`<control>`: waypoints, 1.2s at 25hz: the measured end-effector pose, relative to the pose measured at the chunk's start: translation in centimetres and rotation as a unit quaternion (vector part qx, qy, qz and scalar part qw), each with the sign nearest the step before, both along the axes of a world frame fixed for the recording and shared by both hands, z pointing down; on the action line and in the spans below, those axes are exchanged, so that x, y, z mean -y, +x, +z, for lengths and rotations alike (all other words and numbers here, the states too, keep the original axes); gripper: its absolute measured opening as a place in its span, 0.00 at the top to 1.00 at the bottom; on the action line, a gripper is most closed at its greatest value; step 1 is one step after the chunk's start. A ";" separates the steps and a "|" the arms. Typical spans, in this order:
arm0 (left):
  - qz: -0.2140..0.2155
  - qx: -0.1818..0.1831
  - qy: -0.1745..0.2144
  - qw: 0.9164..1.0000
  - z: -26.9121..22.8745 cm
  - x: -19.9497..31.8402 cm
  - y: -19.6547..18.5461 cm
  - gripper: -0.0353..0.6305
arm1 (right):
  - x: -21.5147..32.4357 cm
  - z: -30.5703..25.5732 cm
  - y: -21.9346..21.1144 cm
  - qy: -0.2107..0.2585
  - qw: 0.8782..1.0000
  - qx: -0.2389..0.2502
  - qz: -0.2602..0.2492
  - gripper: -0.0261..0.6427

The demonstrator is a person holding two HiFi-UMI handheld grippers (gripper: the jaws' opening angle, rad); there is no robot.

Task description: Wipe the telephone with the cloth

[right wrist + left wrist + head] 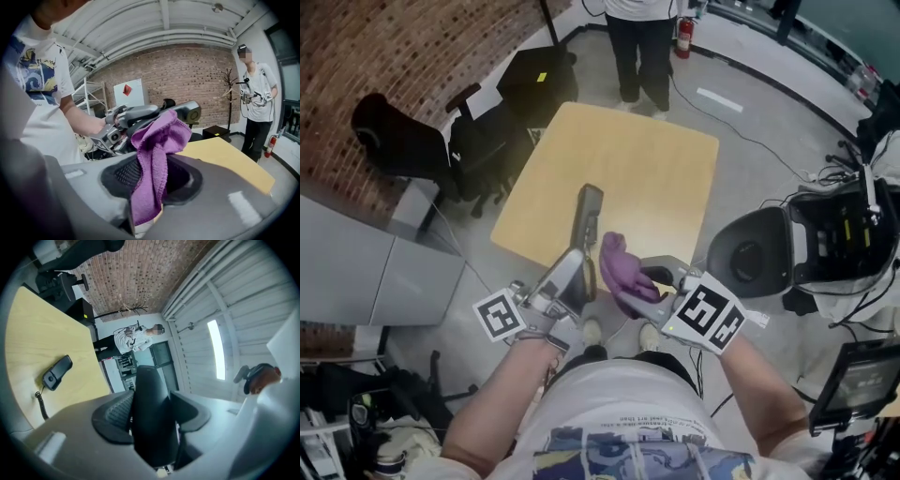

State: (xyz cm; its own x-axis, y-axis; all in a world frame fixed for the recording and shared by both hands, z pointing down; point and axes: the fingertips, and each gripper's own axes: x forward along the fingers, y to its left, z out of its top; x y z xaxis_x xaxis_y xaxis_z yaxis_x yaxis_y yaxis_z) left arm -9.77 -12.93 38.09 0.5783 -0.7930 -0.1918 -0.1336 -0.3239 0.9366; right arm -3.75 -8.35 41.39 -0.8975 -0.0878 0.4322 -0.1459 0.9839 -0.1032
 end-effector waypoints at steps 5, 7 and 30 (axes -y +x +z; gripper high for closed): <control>0.013 -0.015 0.008 1.000 -0.8 -0.5 0.5 0.57 | 3.2 -0.7 0.3 0.005 0.999 -0.007 0.035 0.78; 0.017 -0.023 0.009 1.000 -0.9 -0.3 0.9 0.57 | 3.7 -0.9 0.1 0.007 0.999 -0.009 0.031 0.79; 0.021 -0.066 0.008 0.998 -0.8 1.1 -0.2 0.57 | 0.5 0.4 -0.7 0.007 0.999 -0.034 -0.040 0.78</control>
